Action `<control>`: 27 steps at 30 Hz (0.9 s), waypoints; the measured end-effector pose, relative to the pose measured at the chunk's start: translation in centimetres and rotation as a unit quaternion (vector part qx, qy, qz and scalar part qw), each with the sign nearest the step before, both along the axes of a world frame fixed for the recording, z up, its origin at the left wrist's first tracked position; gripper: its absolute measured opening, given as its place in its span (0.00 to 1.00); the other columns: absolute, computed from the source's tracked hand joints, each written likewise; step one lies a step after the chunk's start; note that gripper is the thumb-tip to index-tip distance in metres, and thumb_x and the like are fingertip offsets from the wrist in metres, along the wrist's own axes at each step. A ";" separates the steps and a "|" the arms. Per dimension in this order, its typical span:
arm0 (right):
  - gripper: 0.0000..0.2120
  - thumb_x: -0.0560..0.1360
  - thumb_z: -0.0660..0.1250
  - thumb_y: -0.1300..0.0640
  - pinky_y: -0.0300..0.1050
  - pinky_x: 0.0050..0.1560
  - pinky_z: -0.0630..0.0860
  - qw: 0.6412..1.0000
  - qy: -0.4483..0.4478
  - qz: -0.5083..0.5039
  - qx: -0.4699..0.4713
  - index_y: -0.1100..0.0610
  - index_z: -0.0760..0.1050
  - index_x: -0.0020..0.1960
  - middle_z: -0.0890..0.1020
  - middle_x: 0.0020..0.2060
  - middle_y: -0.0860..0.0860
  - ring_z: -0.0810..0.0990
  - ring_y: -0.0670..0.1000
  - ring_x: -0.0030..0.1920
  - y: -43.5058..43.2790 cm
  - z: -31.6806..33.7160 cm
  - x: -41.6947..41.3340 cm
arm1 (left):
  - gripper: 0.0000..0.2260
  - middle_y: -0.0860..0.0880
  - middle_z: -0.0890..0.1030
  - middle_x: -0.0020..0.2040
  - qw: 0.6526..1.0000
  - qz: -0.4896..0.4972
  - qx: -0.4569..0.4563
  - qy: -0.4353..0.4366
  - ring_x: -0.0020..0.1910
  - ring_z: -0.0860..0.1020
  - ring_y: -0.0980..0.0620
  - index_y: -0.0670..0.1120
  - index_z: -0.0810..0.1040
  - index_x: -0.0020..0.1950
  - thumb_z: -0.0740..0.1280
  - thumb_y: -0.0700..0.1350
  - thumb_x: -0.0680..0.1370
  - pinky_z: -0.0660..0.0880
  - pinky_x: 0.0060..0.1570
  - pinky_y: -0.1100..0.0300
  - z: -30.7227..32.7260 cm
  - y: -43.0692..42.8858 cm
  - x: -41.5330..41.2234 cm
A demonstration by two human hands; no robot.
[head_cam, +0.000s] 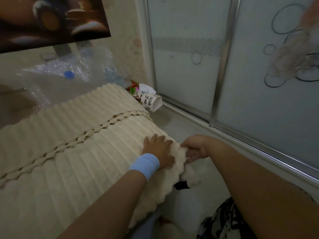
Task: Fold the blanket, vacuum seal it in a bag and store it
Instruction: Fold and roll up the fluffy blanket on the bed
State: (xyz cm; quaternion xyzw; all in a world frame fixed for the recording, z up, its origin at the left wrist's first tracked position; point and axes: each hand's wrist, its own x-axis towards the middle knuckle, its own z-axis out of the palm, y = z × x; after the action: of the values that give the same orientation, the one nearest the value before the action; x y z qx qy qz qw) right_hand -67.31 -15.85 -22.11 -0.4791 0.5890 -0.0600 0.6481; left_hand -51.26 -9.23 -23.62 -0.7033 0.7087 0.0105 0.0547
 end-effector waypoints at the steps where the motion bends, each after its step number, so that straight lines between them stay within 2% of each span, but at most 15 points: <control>1: 0.10 0.80 0.61 0.60 0.61 0.55 0.79 0.999 0.028 0.011 -0.027 0.62 0.73 0.59 0.81 0.50 0.57 0.82 0.57 0.45 0.4 0.8 0.1 | 0.27 0.50 0.64 0.74 0.999 -0.015 -0.027 0.021 0.73 0.59 0.45 0.58 0.64 0.72 0.61 0.62 0.74 0.53 0.71 0.43 0.1 0.5 -0.6; 3: 0.14 0.81 0.60 0.58 0.51 0.49 0.78 0.979 0.153 0.078 -0.110 0.62 0.71 0.65 0.78 0.58 0.58 0.80 0.58 0.53 2.1 2.2 -0.2 | 0.24 0.50 0.69 0.69 0.997 -0.051 -0.049 0.018 0.68 0.64 0.46 0.57 0.69 0.69 0.60 0.61 0.74 0.57 0.68 0.46 -0.1 1.4 -1.7; 5: 0.19 0.83 0.57 0.56 0.48 0.55 0.74 0.962 0.211 0.091 -0.149 0.64 0.67 0.71 0.74 0.67 0.60 0.75 0.60 0.64 3.6 2.2 -0.8 | 0.27 0.49 0.68 0.69 0.997 -0.067 -0.030 -0.025 0.69 0.63 0.44 0.57 0.70 0.69 0.60 0.65 0.73 0.56 0.68 0.43 -0.8 2.2 -2.5; 7: 0.21 0.84 0.54 0.54 0.55 0.65 0.70 0.987 0.144 0.033 -0.066 0.65 0.65 0.73 0.71 0.70 0.62 0.71 0.62 0.68 4.8 0.2 -1.2 | 0.30 0.47 0.63 0.72 0.996 -0.063 -0.006 -0.057 0.73 0.57 0.42 0.56 0.67 0.71 0.61 0.66 0.72 0.50 0.71 0.39 -1.6 2.8 -2.9; 9: 0.24 0.83 0.56 0.50 0.61 0.70 0.66 0.995 0.074 -0.051 0.042 0.63 0.65 0.73 0.71 0.70 0.62 0.71 0.64 0.68 5.6 -2.2 -1.1 | 0.31 0.46 0.57 0.76 0.996 -0.056 -0.001 -0.066 0.76 0.50 0.42 0.54 0.63 0.74 0.62 0.64 0.73 0.45 0.72 0.37 -2.5 3.3 -3.3; 10: 0.25 0.82 0.58 0.47 0.63 0.69 0.65 0.990 0.050 -0.098 0.091 0.63 0.65 0.72 0.73 0.67 0.62 0.73 0.65 0.65 6.1 -2.8 -0.8 | 0.32 0.45 0.55 0.77 0.996 -0.054 0.000 -0.067 0.76 0.48 0.42 0.54 0.61 0.75 0.62 0.63 0.73 0.44 0.72 0.37 -2.8 3.6 -3.5; 12: 0.22 0.81 0.60 0.48 0.62 0.58 0.70 0.982 0.017 -0.152 0.107 0.64 0.69 0.65 0.79 0.54 0.60 0.77 0.62 0.52 6.4 -3.4 -0.6 | 0.34 0.46 0.51 0.78 0.997 -0.056 0.001 -0.060 0.77 0.46 0.43 0.53 0.58 0.76 0.62 0.63 0.74 0.42 0.73 0.38 -3.2 4.1 -3.4; 14: 0.13 0.82 0.60 0.55 0.53 0.42 0.74 0.984 0.017 -0.172 0.045 0.65 0.73 0.57 0.77 0.43 0.58 0.75 0.59 0.42 5.8 -2.9 -0.7 | 0.36 0.47 0.50 0.79 0.998 -0.059 -0.010 -0.034 0.77 0.47 0.45 0.53 0.56 0.77 0.61 0.66 0.73 0.43 0.74 0.41 -3.0 4.6 -3.2; 15: 0.09 0.81 0.60 0.59 0.52 0.40 0.73 0.983 0.004 -0.182 0.027 0.65 0.74 0.55 0.76 0.43 0.58 0.74 0.58 0.41 5.0 -2.5 -0.8 | 0.38 0.48 0.51 0.78 0.998 -0.058 -0.026 -0.016 0.77 0.48 0.45 0.54 0.57 0.77 0.61 0.68 0.71 0.45 0.74 0.43 -2.8 4.9 -3.3; 17: 0.05 0.80 0.62 0.64 0.52 0.43 0.74 0.978 -0.050 -0.205 0.003 0.65 0.75 0.50 0.79 0.45 0.61 0.76 0.58 0.44 3.8 -0.9 -0.6 | 0.42 0.49 0.56 0.76 0.997 -0.044 -0.068 0.020 0.74 0.55 0.46 0.54 0.58 0.76 0.63 0.71 0.67 0.53 0.72 0.47 -2.0 5.4 -4.0; 19: 0.02 0.77 0.65 0.67 0.50 0.42 0.73 0.972 -0.118 -0.201 -0.028 0.62 0.76 0.47 0.79 0.45 0.61 0.77 0.57 0.42 2.9 0.8 0.1 | 0.47 0.50 0.62 0.72 0.993 -0.004 -0.095 0.069 0.69 0.62 0.47 0.52 0.56 0.76 0.64 0.73 0.64 0.61 0.67 0.50 -1.1 5.3 -5.0; 21: 0.12 0.74 0.64 0.70 0.45 0.35 0.72 0.966 -0.170 -0.163 -0.105 0.57 0.75 0.54 0.77 0.43 0.60 0.75 0.54 0.35 3.0 2.9 0.9 | 0.43 0.49 0.65 0.69 0.969 0.059 -0.118 0.211 0.66 0.68 0.46 0.51 0.54 0.77 0.69 0.64 0.68 0.66 0.64 0.52 0.2 4.8 -5.5; 23: 0.28 0.72 0.62 0.74 0.45 0.34 0.75 0.949 -0.237 -0.119 -0.171 0.48 0.69 0.65 0.78 0.48 0.59 0.77 0.54 0.37 3.1 4.1 1.4 | 0.28 0.45 0.71 0.66 0.909 0.101 -0.153 0.374 0.63 0.73 0.44 0.51 0.60 0.74 0.66 0.47 0.76 0.68 0.60 0.59 1.7 4.1 -4.7; 25: 0.30 0.71 0.62 0.72 0.44 0.41 0.75 0.921 -0.243 -0.052 -0.302 0.50 0.68 0.68 0.79 0.51 0.54 0.78 0.51 0.44 2.3 3.8 1.6 | 0.20 0.43 0.76 0.63 0.889 0.131 -0.176 0.402 0.60 0.75 0.44 0.50 0.67 0.70 0.61 0.39 0.78 0.67 0.54 0.62 3.5 3.5 -2.8; 27: 0.28 0.72 0.64 0.64 0.39 0.54 0.74 0.868 -0.159 0.024 -0.469 0.53 0.70 0.71 0.78 0.58 0.50 0.79 0.49 0.56 1.4 3.9 1.6 | 0.18 0.43 0.77 0.63 0.903 0.136 -0.161 0.374 0.61 0.75 0.42 0.49 0.70 0.69 0.60 0.39 0.79 0.68 0.54 0.60 5.2 3.1 -0.6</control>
State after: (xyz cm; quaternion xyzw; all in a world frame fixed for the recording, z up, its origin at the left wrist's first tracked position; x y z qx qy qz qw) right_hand -65.68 -14.42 -18.21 -0.7245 0.3688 -0.3895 0.4330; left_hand -51.84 -6.13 -18.38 -0.7362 0.5666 0.1662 -0.3307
